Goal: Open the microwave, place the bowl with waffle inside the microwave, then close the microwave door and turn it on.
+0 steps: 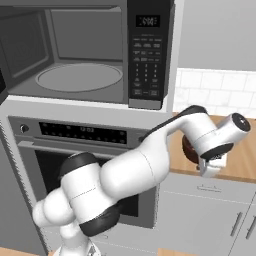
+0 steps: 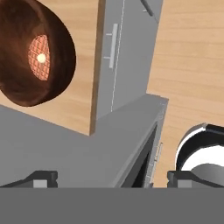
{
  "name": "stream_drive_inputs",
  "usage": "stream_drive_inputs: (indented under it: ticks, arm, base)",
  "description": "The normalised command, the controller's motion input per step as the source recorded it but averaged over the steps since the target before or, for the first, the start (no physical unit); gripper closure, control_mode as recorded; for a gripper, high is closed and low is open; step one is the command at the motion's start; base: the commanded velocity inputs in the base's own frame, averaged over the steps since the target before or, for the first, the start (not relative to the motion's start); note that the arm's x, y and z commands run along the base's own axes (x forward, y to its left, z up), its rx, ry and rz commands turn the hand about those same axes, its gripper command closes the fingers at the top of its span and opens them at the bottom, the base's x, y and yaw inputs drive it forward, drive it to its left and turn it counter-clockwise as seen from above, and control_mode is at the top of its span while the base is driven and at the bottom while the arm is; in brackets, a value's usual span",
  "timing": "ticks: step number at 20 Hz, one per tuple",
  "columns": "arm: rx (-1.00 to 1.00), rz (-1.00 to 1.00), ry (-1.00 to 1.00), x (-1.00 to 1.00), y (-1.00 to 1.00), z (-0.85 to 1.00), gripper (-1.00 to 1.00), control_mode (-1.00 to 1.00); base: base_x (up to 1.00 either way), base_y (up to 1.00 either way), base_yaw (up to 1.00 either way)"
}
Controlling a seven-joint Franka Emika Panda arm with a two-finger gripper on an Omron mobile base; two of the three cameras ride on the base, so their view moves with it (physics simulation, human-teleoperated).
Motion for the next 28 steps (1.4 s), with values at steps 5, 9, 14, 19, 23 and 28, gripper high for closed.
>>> stream_drive_inputs:
  ticks: [5,9,14,19,23,28]
  arm:
    - [0.00,0.04,0.01,0.36,0.03,-0.20,-1.00,-1.00]
    - [0.00,0.03,0.03,0.41,0.00,-0.21,-1.00,-1.00]
    - [0.00,0.02,0.07,0.50,0.00,-0.23,-1.00,-1.00]
    - [0.00,0.04,0.09,0.37,-0.03,-0.23,-1.00,-1.00]
    - [0.00,0.05,0.03,0.30,-0.05,-0.19,-1.00,-1.00]
    - [0.00,0.05,0.00,0.23,-0.12,-0.20,-1.00,-1.00]
  base:
    - [0.00,0.00,0.00]
    - [0.00,0.00,0.00]
    - [0.00,0.00,0.00]
    - [0.00,0.00,0.00]
    - [0.00,0.00,0.00]
    - [0.00,0.00,0.00]
